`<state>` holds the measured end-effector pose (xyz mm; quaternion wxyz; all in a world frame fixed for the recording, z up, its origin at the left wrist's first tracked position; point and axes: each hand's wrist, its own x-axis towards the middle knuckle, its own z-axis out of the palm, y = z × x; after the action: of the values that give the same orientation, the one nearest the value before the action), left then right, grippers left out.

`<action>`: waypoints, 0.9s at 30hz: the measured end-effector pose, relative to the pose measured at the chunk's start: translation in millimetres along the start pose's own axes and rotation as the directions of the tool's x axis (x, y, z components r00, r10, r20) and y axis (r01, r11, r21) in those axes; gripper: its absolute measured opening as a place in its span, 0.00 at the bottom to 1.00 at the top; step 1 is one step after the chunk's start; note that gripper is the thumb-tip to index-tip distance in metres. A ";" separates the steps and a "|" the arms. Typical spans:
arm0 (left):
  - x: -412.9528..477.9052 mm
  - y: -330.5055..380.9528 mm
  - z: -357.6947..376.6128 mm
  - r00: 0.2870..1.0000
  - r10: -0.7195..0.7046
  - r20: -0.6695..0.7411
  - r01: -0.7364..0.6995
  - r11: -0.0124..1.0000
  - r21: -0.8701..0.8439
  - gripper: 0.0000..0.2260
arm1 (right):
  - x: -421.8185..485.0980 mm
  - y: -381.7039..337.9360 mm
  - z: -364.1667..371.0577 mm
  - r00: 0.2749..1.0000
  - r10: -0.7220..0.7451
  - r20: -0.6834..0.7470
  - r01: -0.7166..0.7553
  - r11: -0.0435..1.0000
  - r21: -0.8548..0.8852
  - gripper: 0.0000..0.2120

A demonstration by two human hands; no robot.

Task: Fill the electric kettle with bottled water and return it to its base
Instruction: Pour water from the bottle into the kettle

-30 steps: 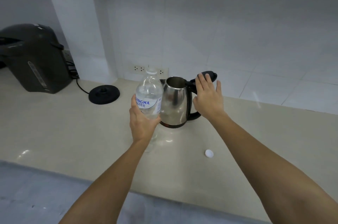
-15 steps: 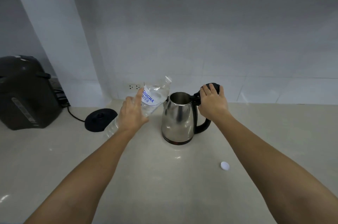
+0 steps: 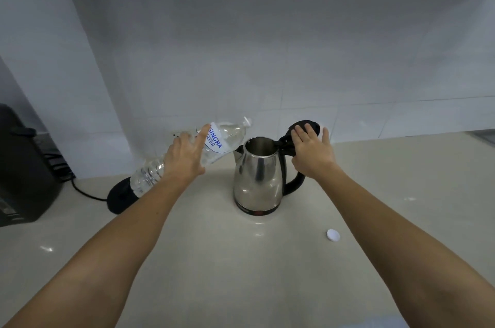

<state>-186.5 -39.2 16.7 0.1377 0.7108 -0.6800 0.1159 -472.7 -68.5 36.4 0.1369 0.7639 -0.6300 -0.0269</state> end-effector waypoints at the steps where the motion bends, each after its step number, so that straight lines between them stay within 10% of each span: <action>1: 3.6 0.0 -1.8 1.000 0.001 -0.002 -0.001 1.000 0.024 0.46 | 0.4 1.9 -1.7 1.000 -0.006 0.007 0.006 1.000 -0.003 0.32; 27: 42.3 -17.3 -32.2 0.990 0.141 0.015 -0.141 0.962 0.234 0.49 | -5.2 -3.9 -7.2 0.994 0.087 0.070 -0.089 0.996 0.032 0.32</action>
<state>-166.4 -66.7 61.1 0.0451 0.6717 -0.7104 0.2054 -468.5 -61.5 41.6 0.1031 0.7364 -0.6677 -0.0359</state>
